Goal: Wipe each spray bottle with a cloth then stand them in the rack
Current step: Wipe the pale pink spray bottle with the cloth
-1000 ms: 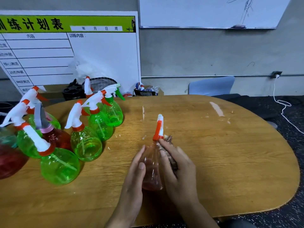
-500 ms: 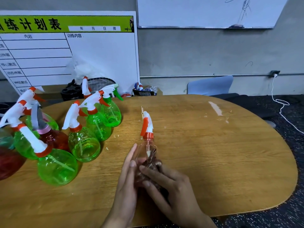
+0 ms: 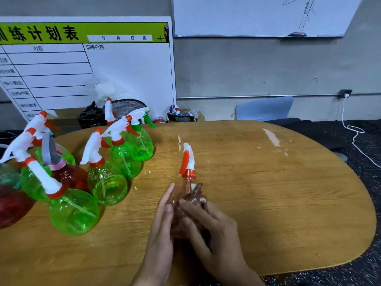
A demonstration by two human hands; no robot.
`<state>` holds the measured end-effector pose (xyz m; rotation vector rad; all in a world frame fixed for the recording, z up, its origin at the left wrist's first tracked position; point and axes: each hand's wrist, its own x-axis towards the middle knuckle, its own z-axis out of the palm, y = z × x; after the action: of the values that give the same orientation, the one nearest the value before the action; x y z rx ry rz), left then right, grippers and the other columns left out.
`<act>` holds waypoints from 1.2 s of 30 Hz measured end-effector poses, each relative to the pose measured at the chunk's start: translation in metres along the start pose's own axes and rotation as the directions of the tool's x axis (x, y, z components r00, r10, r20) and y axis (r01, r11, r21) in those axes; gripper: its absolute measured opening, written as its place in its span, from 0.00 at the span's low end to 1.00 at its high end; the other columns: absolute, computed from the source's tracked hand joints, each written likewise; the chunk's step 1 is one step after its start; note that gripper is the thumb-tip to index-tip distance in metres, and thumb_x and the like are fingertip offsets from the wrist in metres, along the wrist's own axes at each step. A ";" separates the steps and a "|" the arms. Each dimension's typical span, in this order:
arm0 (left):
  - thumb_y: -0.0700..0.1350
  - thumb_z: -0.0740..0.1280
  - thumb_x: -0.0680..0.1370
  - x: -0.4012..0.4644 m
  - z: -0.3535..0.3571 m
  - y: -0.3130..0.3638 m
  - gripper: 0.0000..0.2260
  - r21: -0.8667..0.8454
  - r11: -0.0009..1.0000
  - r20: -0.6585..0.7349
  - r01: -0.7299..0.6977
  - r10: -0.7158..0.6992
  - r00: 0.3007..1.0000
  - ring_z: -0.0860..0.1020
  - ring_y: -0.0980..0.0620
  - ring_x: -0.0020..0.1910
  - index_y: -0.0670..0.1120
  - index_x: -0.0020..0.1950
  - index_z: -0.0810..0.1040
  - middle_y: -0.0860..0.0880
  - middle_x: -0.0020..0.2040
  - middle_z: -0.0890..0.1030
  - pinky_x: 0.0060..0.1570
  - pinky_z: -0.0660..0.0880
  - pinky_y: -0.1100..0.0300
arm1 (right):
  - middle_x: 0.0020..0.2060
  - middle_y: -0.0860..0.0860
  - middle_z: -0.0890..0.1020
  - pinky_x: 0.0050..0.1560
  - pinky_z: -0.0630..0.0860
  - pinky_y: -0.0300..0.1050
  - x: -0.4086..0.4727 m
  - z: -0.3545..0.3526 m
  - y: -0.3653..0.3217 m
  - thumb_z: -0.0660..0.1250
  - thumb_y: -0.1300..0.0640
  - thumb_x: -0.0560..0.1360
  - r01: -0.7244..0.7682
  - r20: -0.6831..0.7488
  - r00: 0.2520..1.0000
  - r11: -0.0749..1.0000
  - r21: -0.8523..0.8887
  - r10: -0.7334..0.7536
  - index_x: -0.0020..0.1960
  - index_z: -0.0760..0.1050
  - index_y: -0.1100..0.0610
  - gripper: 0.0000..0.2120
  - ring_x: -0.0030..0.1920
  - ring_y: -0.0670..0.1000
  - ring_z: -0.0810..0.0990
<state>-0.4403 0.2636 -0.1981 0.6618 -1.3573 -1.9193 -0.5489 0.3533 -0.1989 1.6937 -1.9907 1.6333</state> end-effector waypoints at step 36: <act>0.56 0.62 0.81 0.006 -0.002 -0.009 0.21 -0.065 0.998 0.063 0.011 -0.007 0.998 0.80 0.45 0.71 0.62 0.74 0.78 0.49 0.72 0.81 0.66 0.79 0.43 | 0.55 0.41 0.85 0.55 0.80 0.41 0.024 0.002 0.005 0.65 0.47 0.81 -0.213 -0.285 0.912 0.935 0.285 0.294 0.66 0.82 0.47 0.15 0.56 0.47 0.85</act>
<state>-0.4450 0.2599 -0.2069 0.5806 -1.3256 -1.9982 -0.5606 0.3349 -0.1882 1.1496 -1.9735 2.1658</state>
